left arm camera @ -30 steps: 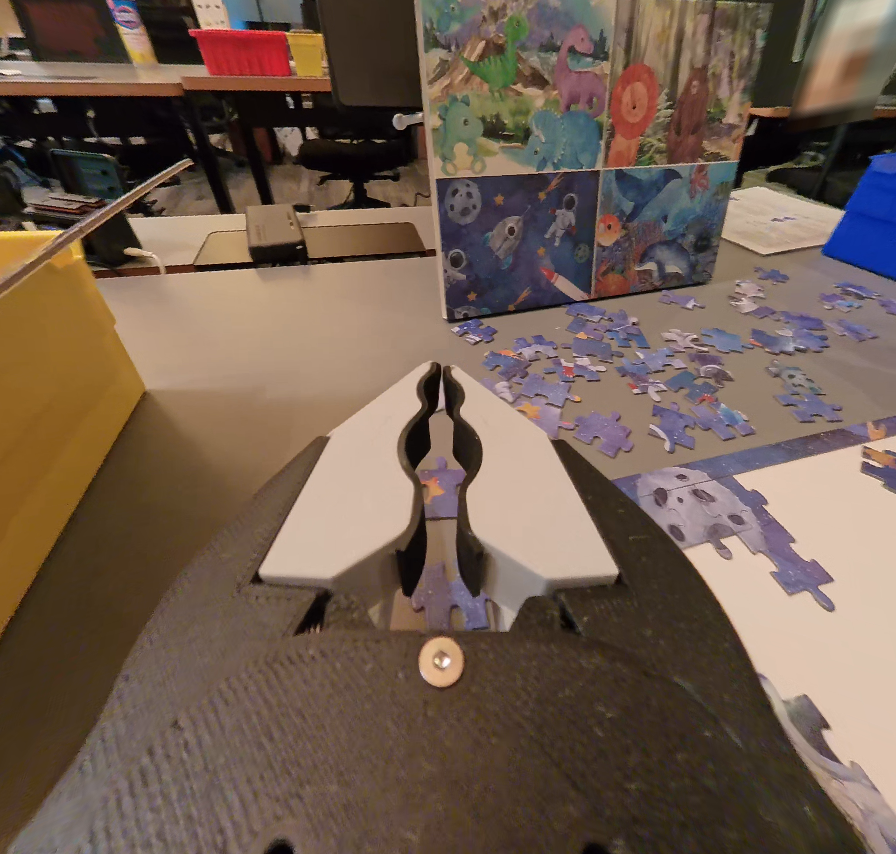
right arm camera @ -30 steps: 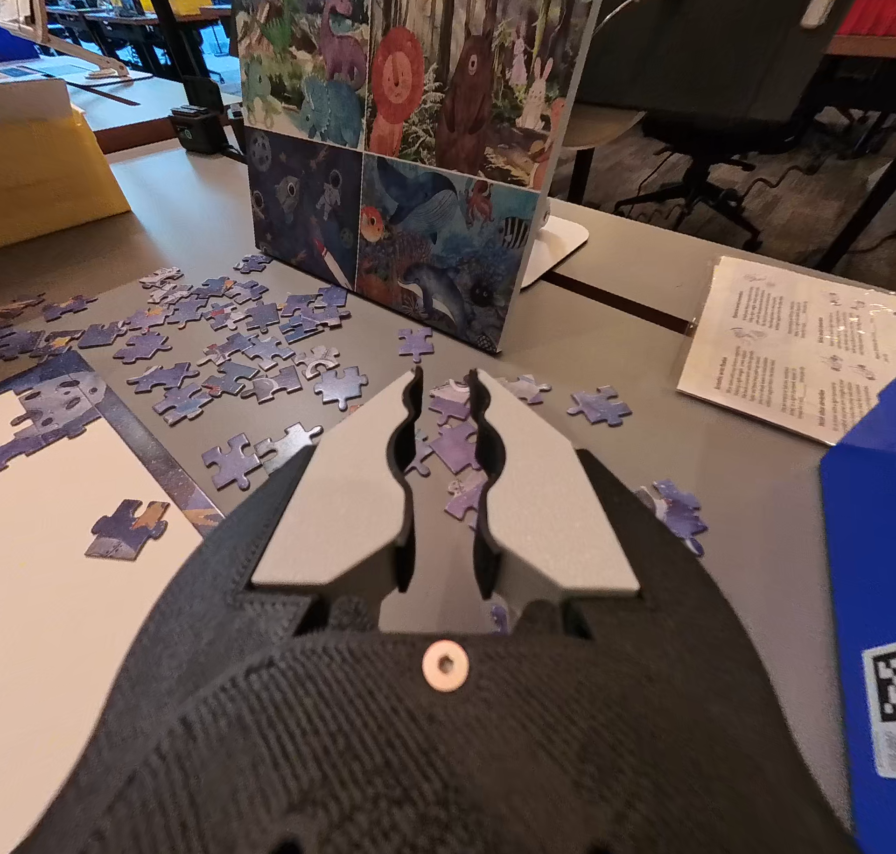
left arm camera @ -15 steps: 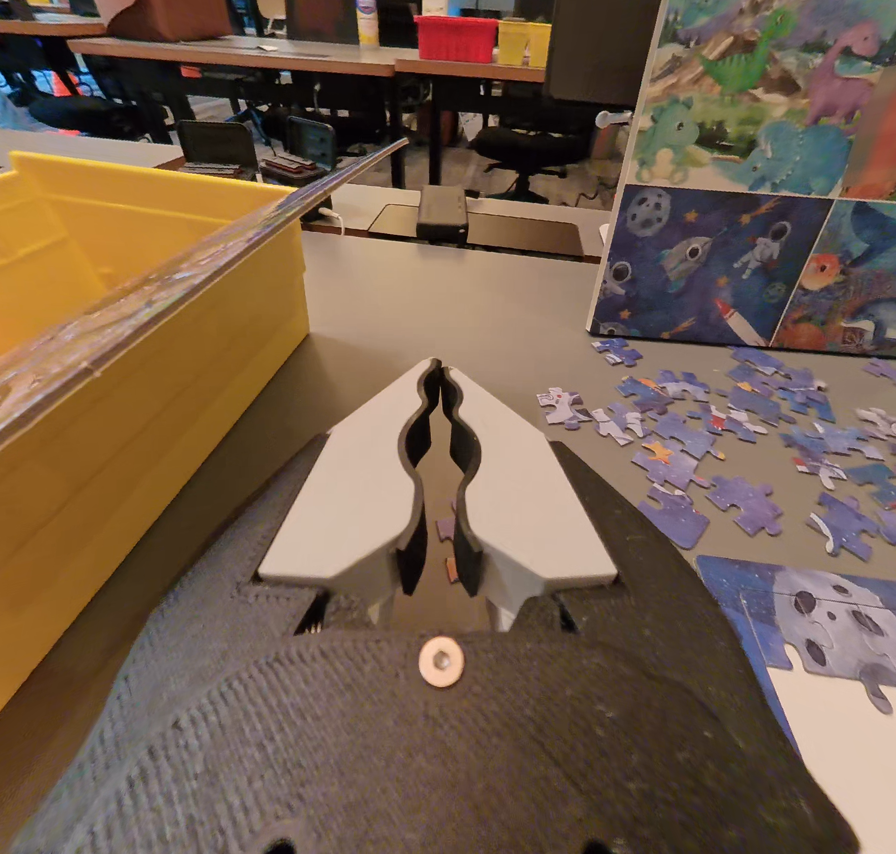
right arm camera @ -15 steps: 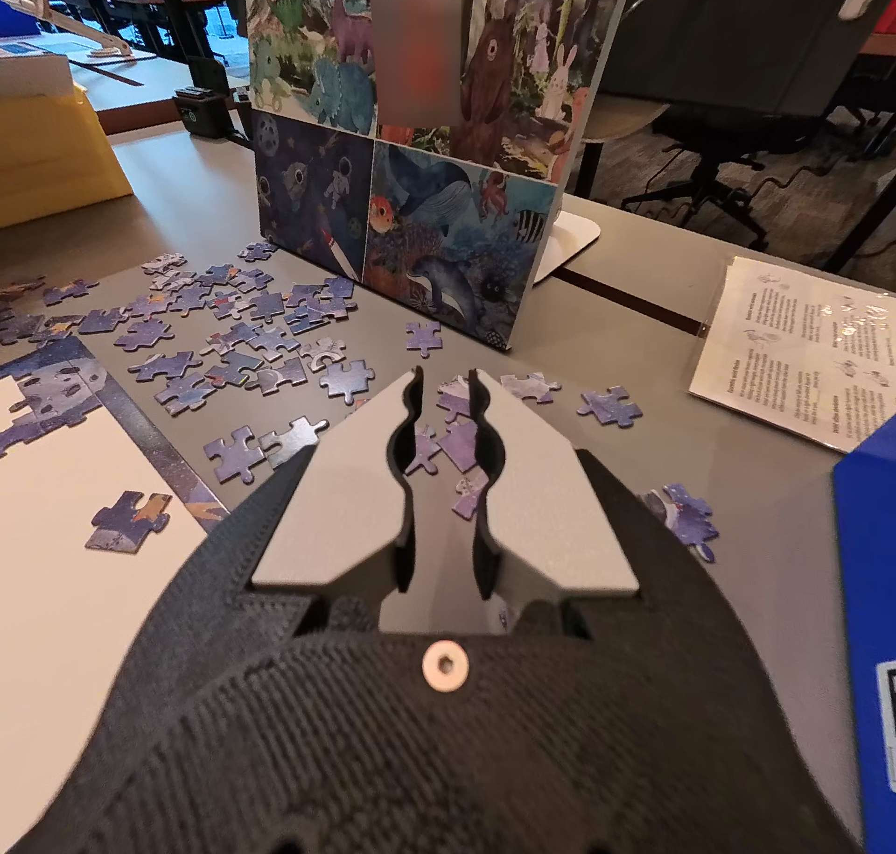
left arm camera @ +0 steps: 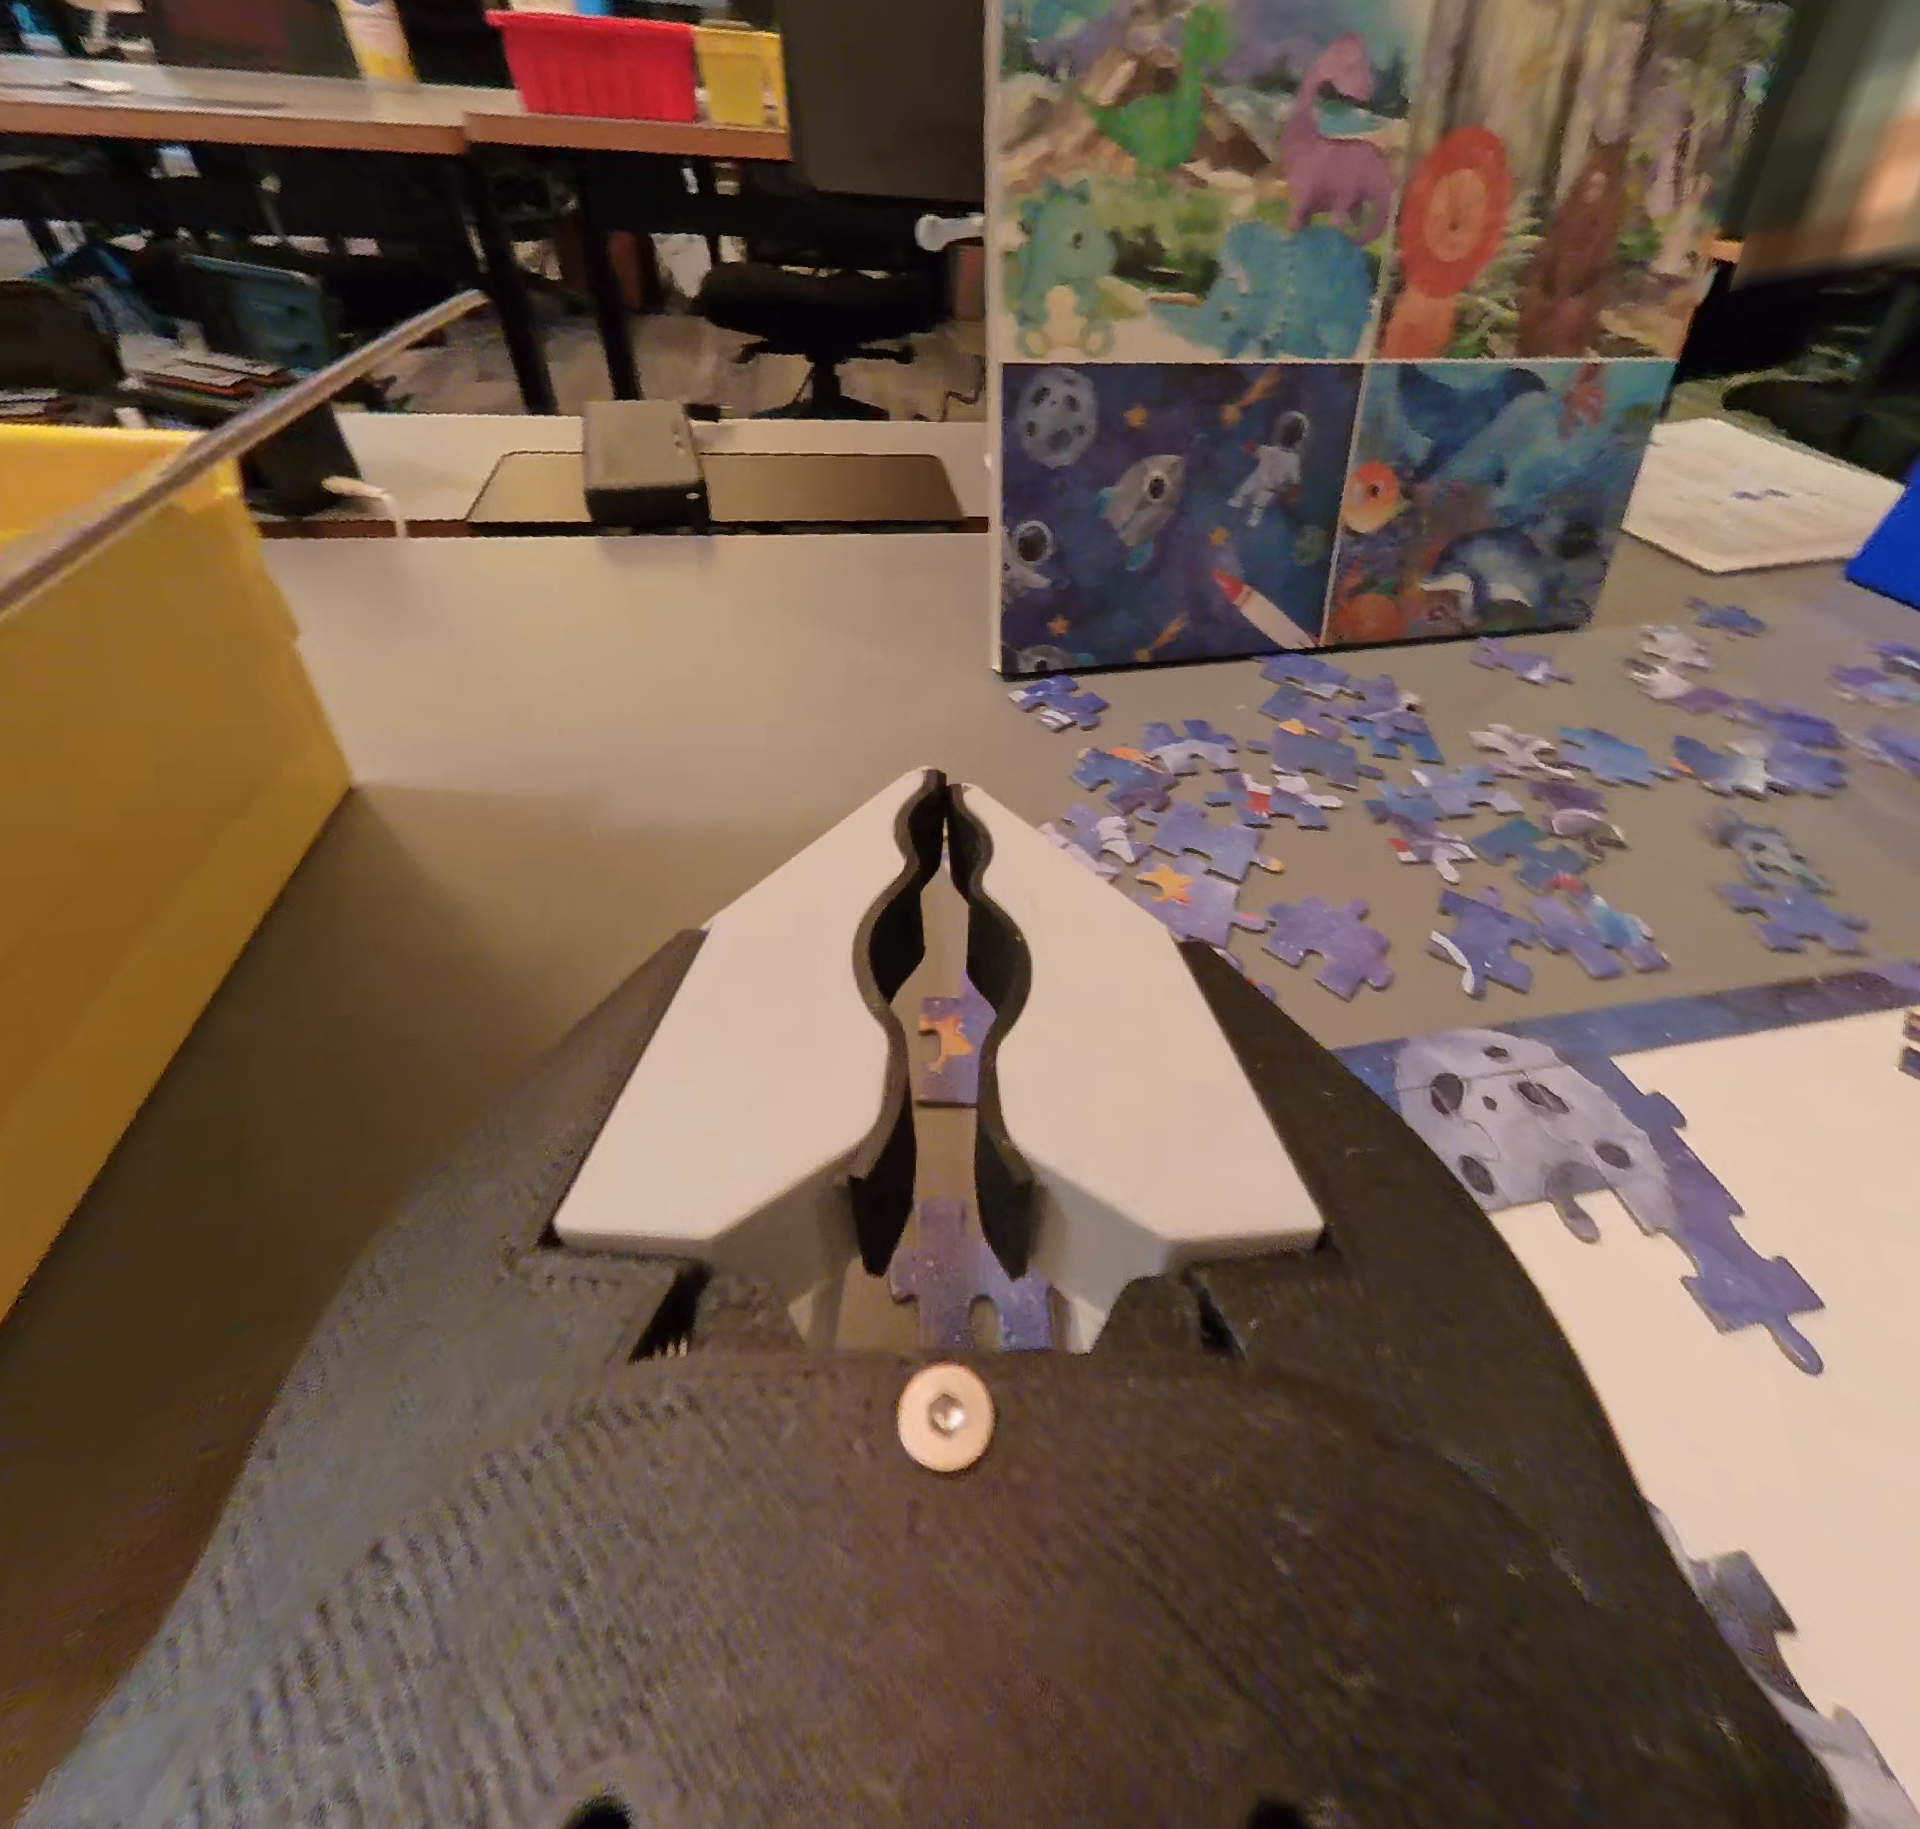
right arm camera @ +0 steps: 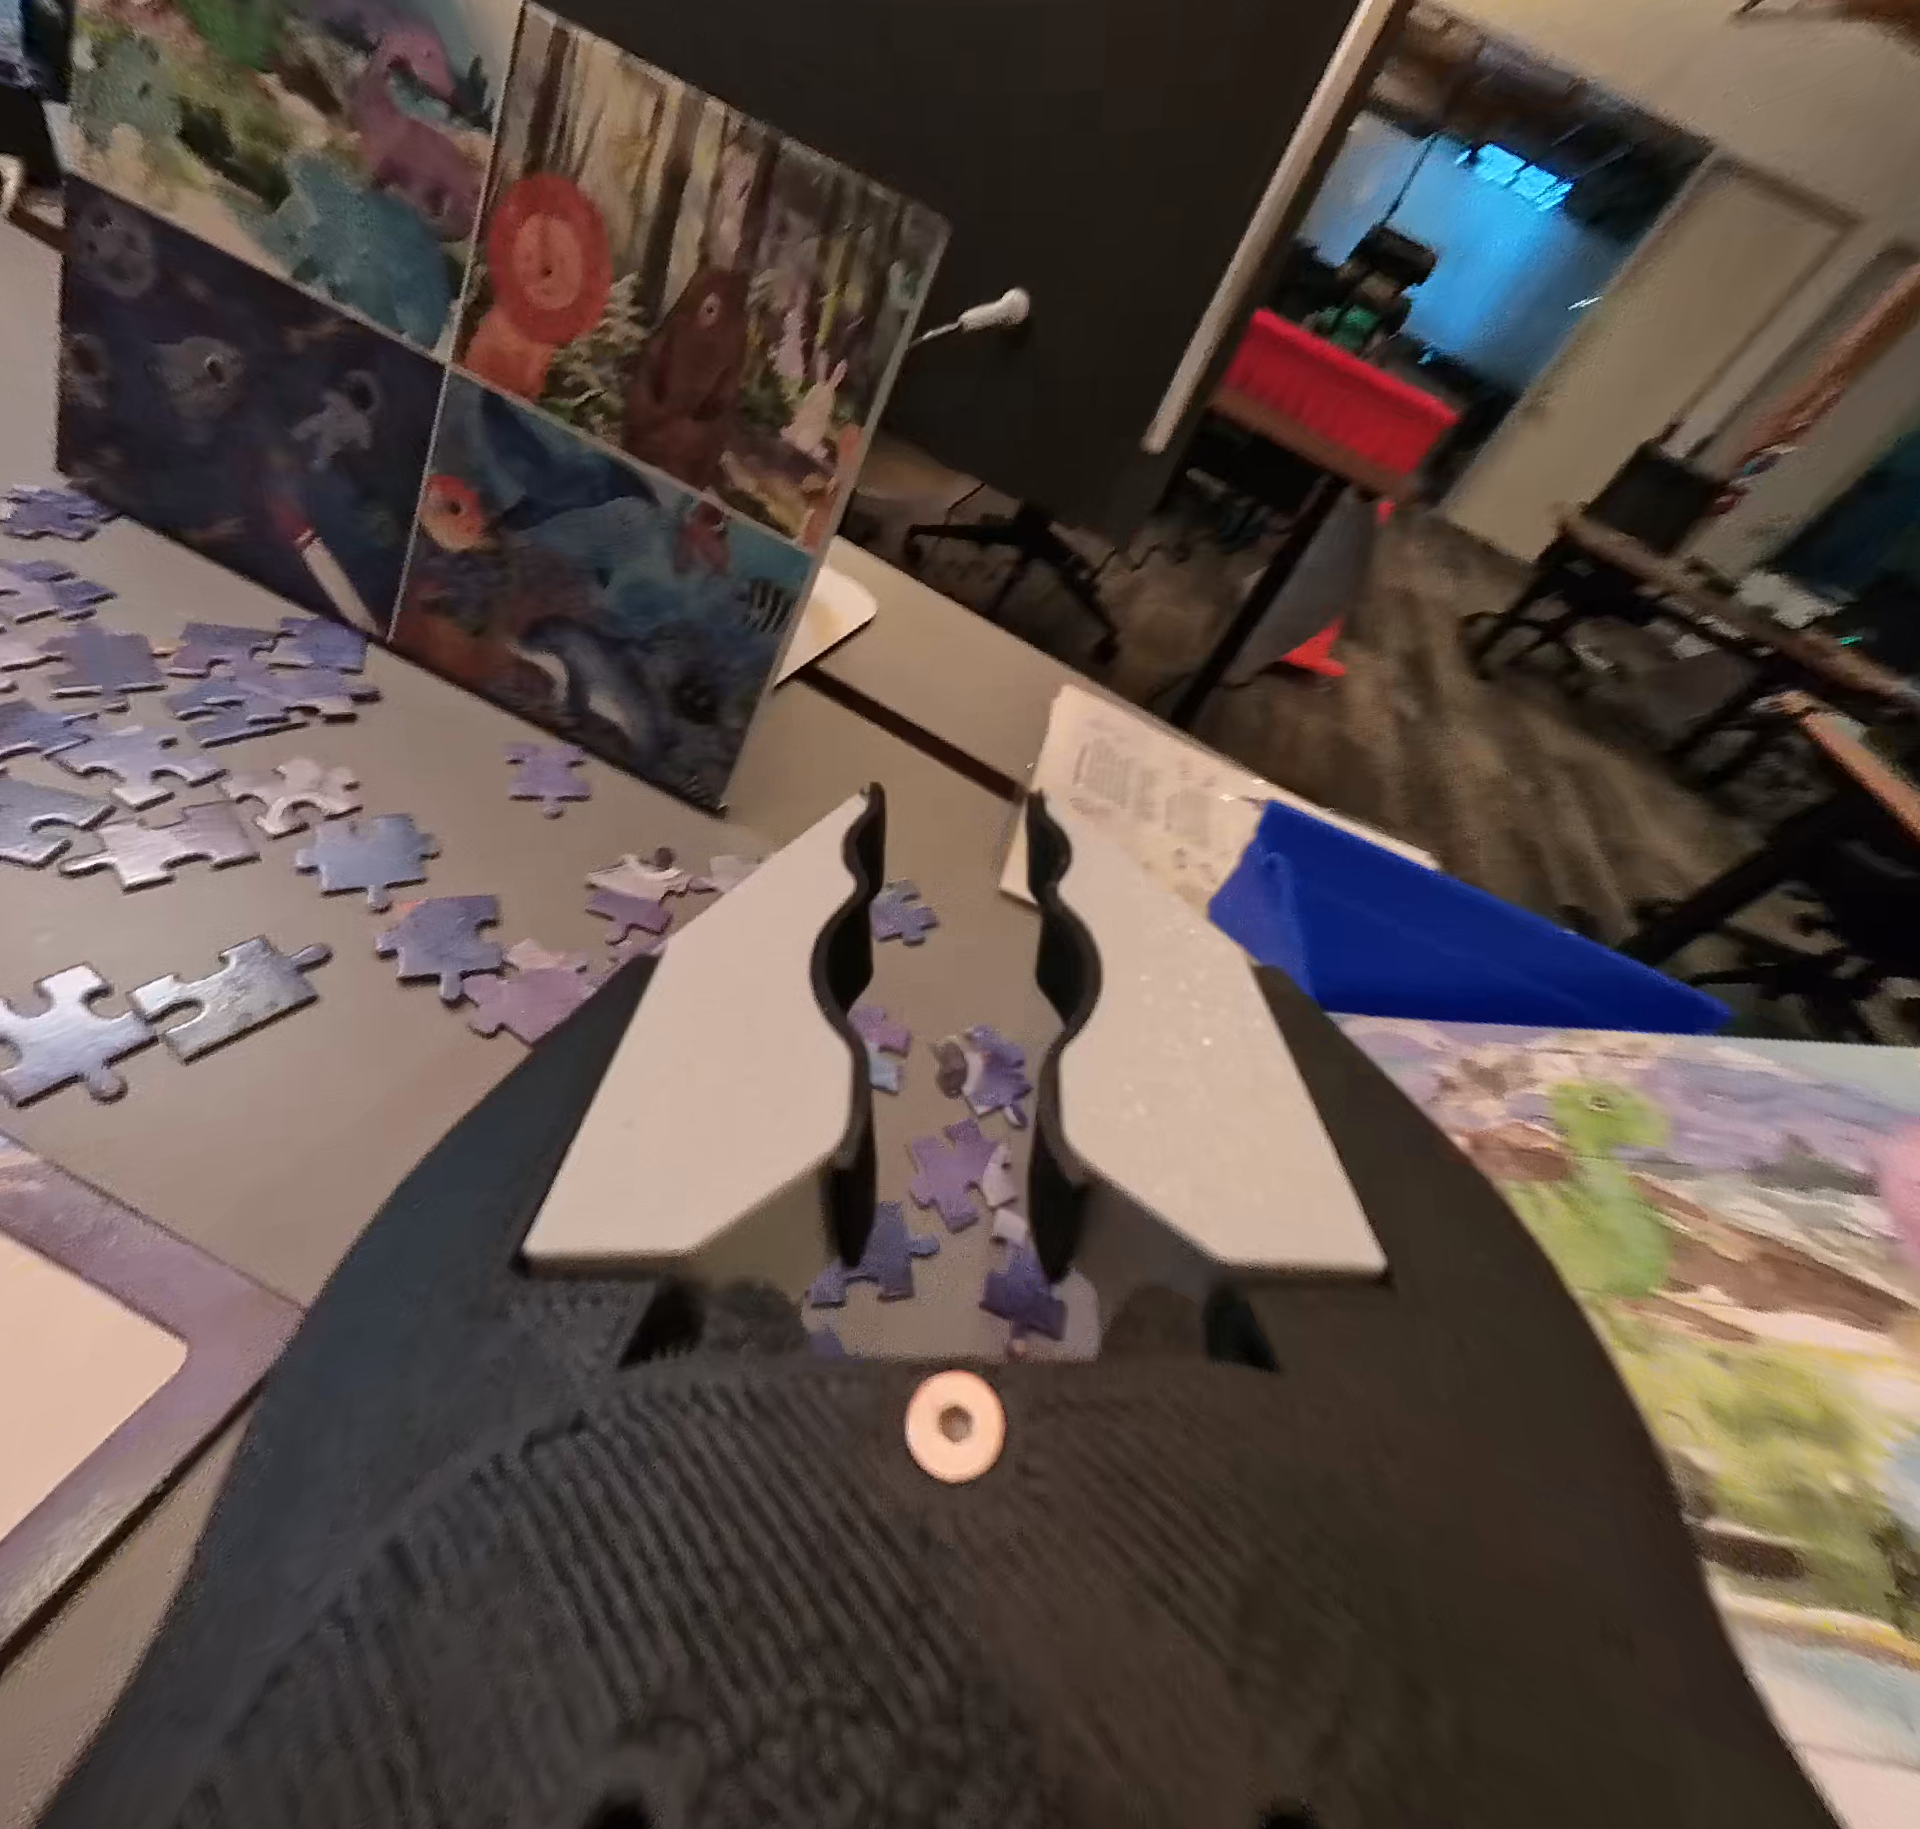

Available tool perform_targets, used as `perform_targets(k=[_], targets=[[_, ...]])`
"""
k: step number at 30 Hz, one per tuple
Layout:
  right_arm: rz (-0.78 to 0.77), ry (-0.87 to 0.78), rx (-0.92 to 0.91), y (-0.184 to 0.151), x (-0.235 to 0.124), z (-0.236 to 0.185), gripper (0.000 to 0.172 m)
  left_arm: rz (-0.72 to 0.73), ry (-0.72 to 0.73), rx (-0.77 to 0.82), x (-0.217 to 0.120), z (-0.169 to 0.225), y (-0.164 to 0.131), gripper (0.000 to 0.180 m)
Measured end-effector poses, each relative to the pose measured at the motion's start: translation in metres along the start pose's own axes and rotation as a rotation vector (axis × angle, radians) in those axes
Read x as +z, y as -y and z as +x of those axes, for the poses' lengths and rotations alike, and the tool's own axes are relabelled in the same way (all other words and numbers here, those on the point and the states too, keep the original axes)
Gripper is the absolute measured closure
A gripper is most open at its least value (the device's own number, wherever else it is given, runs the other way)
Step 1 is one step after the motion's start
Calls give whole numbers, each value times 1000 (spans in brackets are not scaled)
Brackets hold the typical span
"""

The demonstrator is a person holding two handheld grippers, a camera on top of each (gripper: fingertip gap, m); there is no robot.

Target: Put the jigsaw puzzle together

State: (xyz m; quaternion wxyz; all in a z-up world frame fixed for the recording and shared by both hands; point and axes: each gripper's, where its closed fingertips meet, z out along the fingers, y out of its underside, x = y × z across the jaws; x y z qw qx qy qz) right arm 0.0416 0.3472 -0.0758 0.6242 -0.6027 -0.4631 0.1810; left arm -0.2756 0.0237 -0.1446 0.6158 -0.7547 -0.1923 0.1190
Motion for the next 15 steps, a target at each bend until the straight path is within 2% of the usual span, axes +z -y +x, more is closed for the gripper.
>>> perform_targets(k=[6,11,15], targets=[[86,-34,54,21,-17,12,139,-22,-35,39,4,10,-4,180],[82,-44,112,11,-16,22,137,-29,-52,46,10,12,-3,180],[74,-5,160,5,-10,16,141,-38,-74,69,13,19,-3,180]])
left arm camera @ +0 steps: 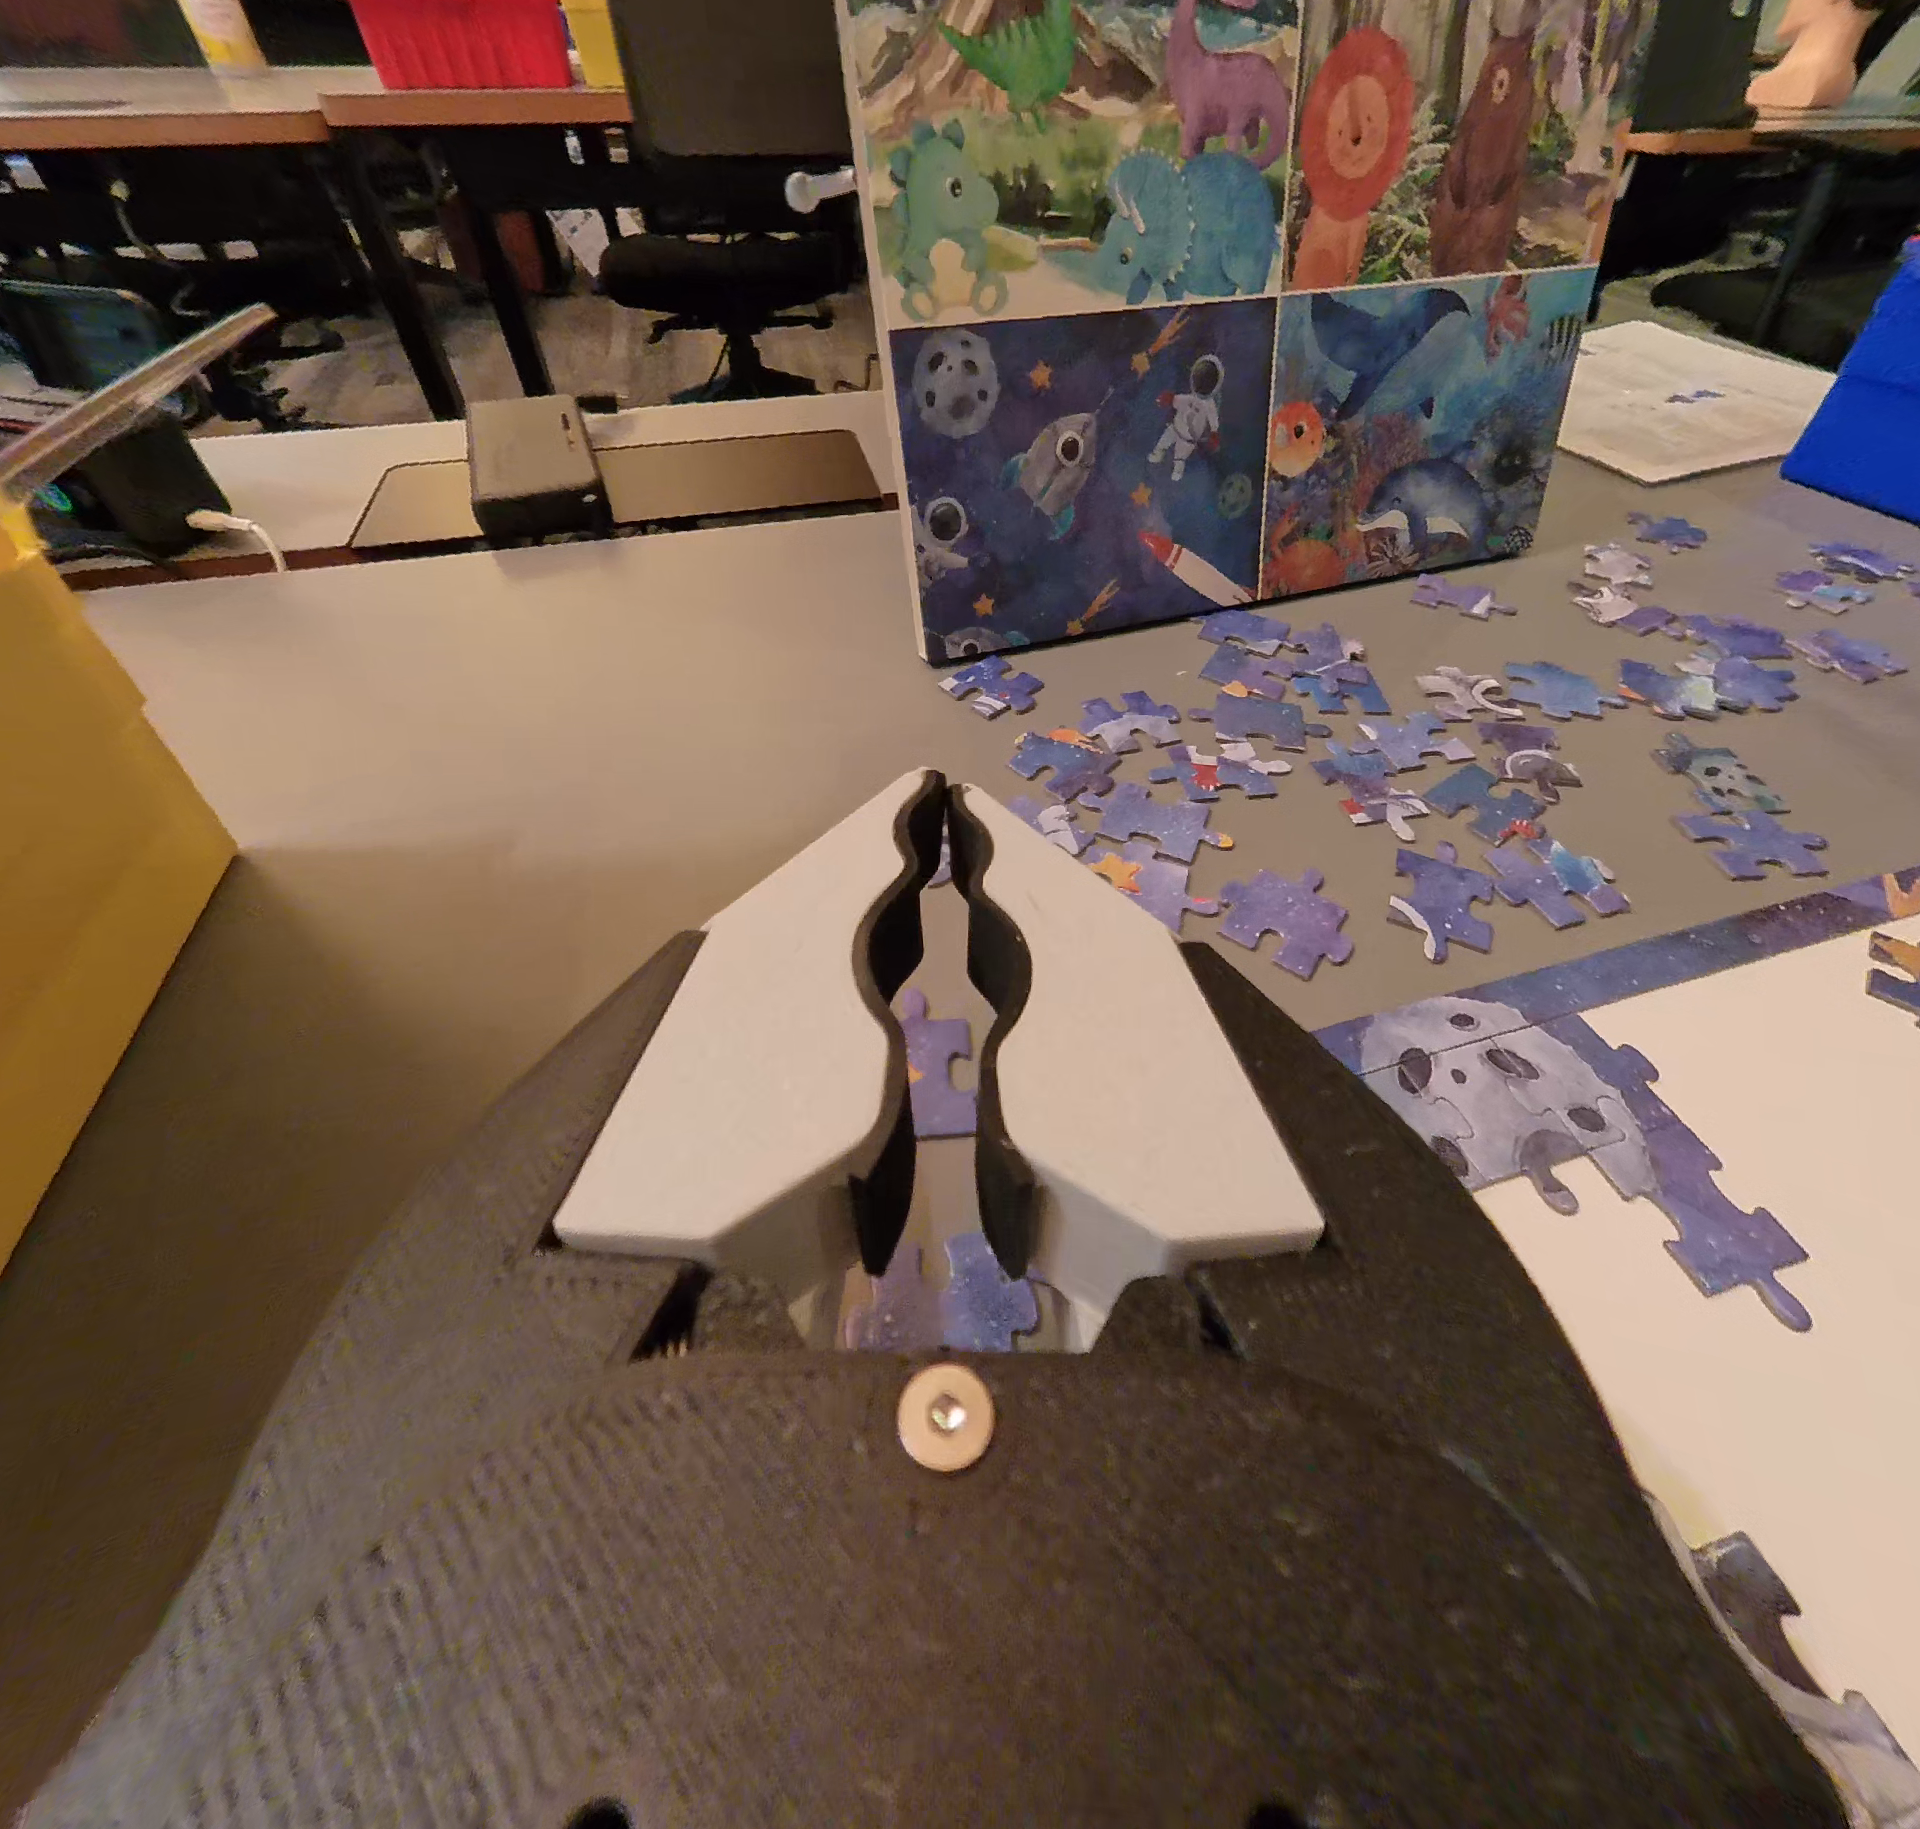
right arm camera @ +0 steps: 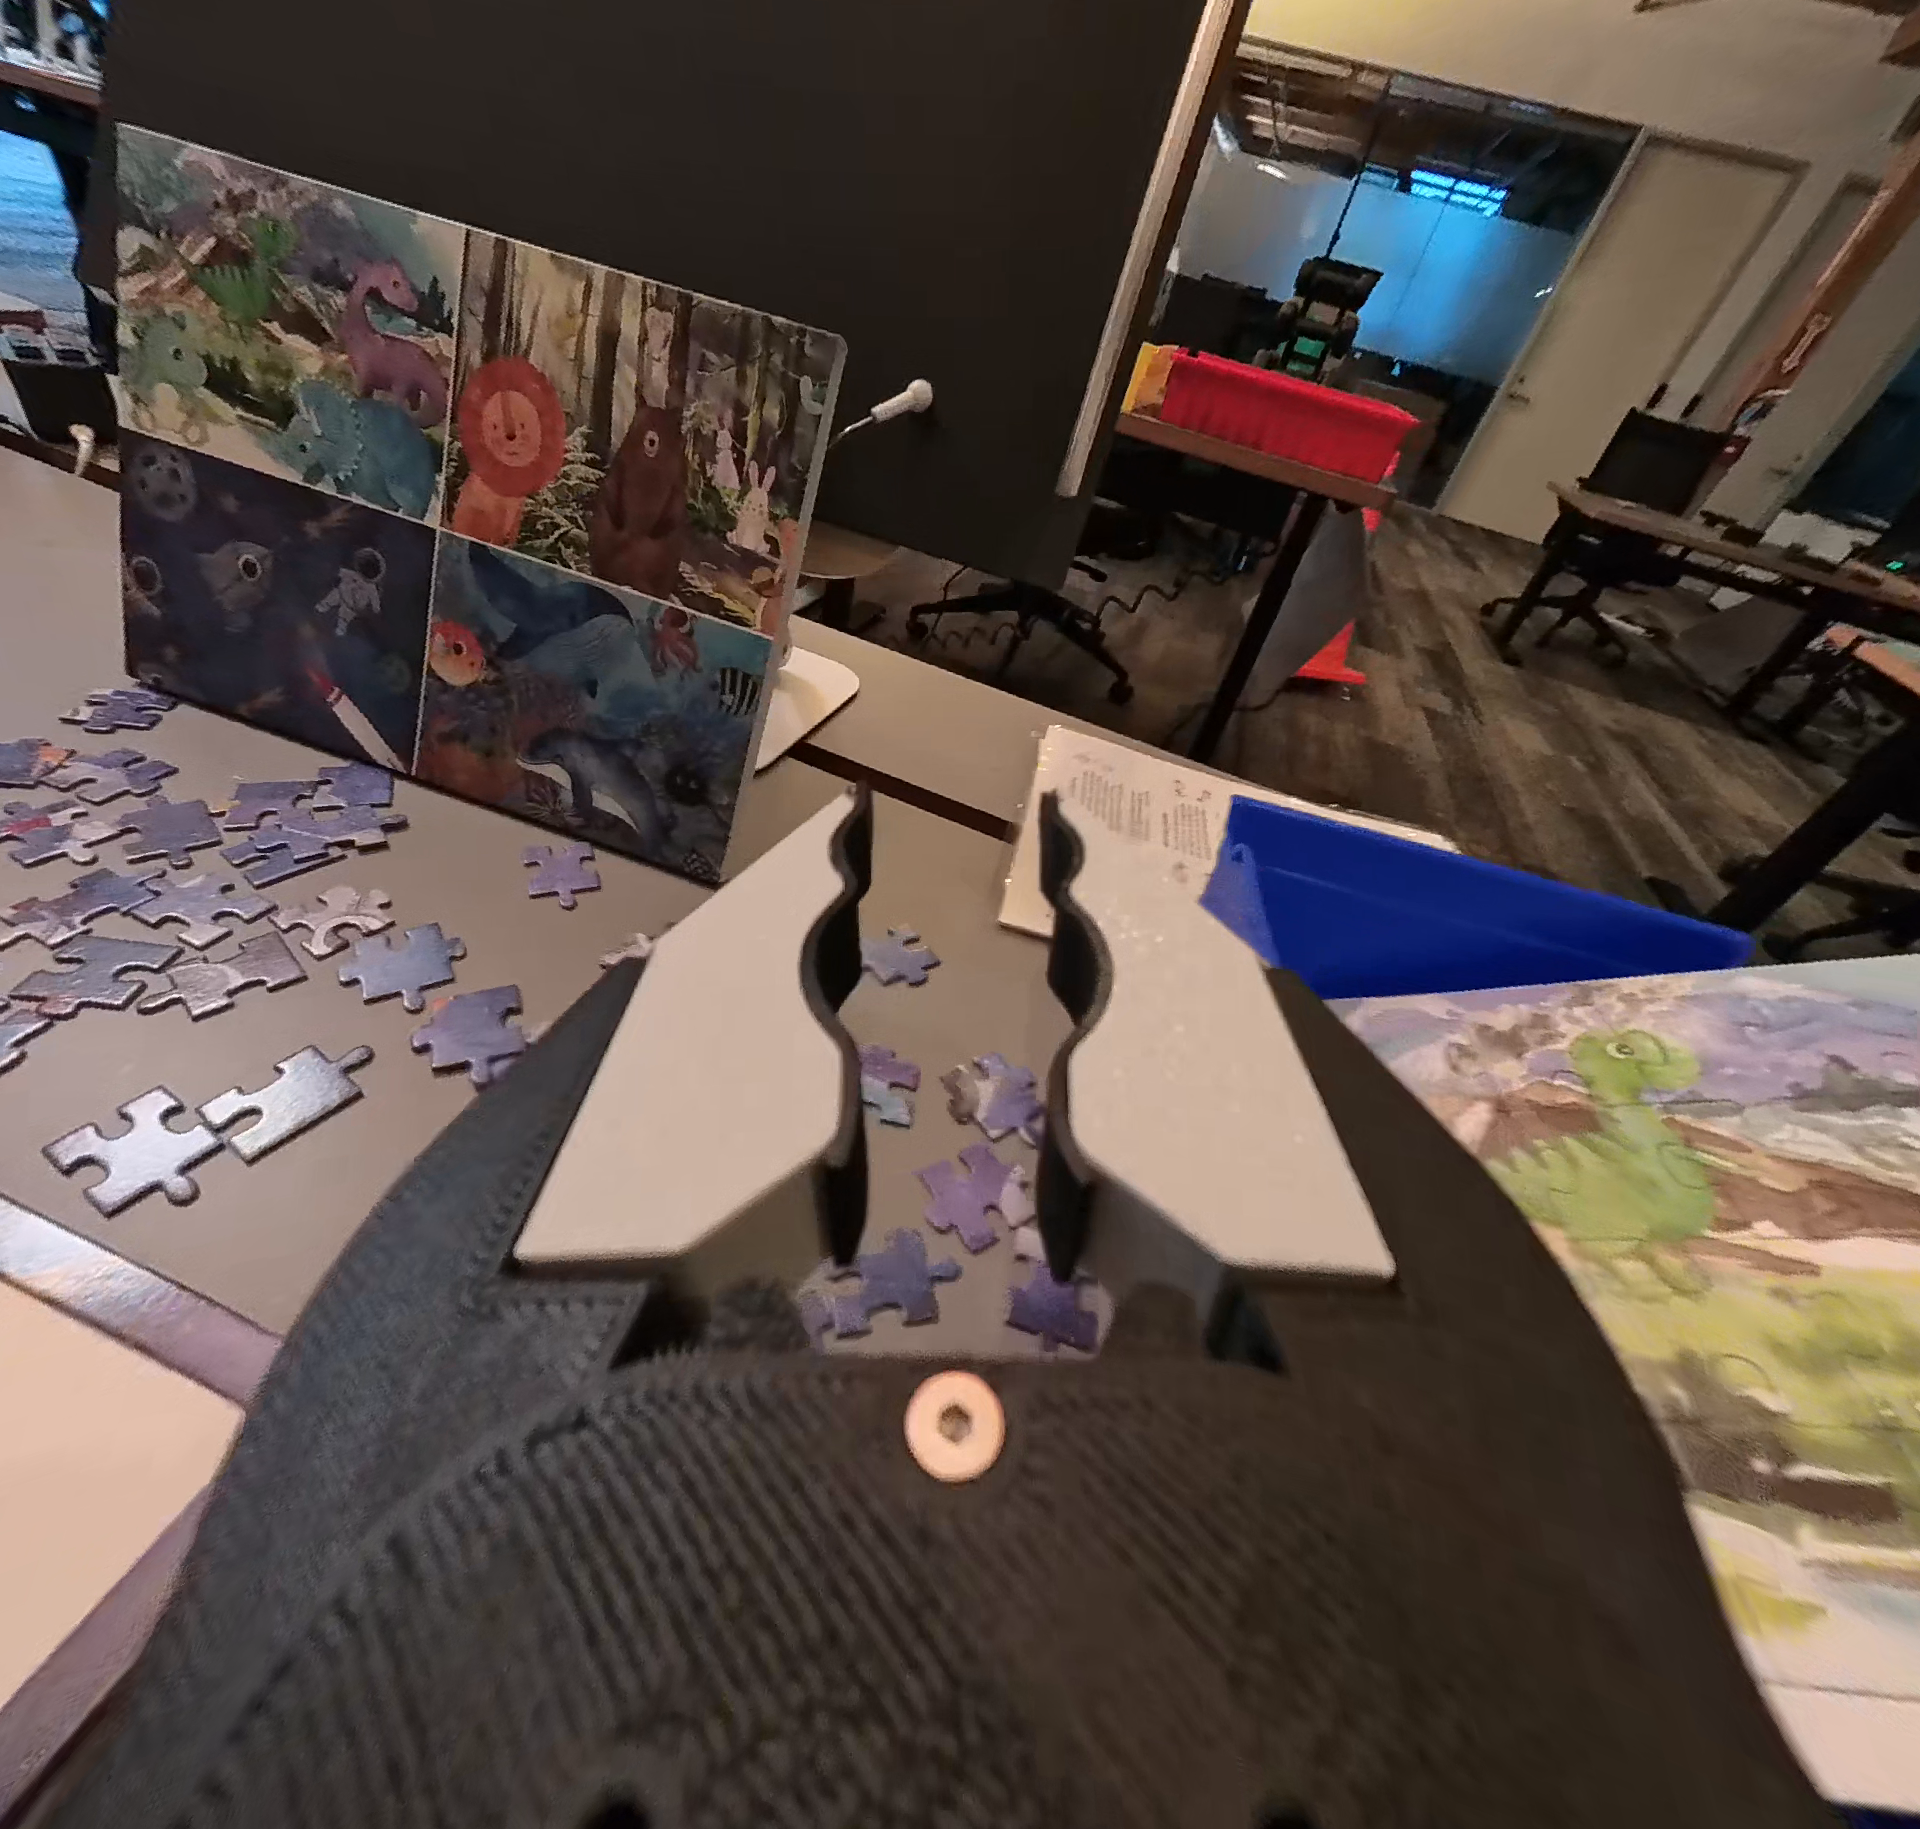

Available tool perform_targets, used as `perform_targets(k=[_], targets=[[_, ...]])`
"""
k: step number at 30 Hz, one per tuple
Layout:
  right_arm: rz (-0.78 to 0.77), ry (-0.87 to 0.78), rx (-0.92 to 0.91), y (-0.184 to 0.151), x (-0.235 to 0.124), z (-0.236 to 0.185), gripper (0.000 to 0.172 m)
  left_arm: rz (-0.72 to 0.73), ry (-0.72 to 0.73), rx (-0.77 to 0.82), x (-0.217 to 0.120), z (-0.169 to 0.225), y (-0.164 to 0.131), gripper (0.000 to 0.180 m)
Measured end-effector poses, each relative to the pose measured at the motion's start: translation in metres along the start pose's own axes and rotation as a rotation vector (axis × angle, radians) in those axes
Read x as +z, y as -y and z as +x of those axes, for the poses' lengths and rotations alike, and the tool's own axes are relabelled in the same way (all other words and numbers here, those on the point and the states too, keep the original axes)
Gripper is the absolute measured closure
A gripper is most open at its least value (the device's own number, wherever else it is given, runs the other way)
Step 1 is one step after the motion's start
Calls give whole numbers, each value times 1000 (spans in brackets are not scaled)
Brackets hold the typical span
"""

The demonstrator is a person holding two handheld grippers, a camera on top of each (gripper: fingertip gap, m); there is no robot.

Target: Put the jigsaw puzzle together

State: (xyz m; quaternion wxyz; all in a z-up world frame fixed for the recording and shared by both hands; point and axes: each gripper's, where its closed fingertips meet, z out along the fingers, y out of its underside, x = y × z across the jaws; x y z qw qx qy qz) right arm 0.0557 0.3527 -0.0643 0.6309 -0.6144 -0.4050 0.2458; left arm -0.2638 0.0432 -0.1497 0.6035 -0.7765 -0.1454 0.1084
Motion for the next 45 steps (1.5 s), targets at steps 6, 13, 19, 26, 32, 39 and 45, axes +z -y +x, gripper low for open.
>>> perform_targets(k=[6,13,19,26,32,39,45], targets=[[-48,105,52,-17,12,-23,172,-16,21,70,3,2,-3,180],[-117,183,100,-43,26,-43,168,23,34,44,-6,-2,0,180],[-161,318,218,-61,33,-72,172,40,29,-5,-10,-6,2,180],[-149,393,323,-63,33,-78,162,39,44,-8,-9,-8,2,171],[-253,378,95,-82,38,-101,155,42,87,-50,-10,-18,2,148],[-297,400,33,-93,40,-113,151,40,80,-54,-9,-18,1,142],[-290,409,82,-91,40,-110,150,26,73,-62,-8,-18,0,136]])
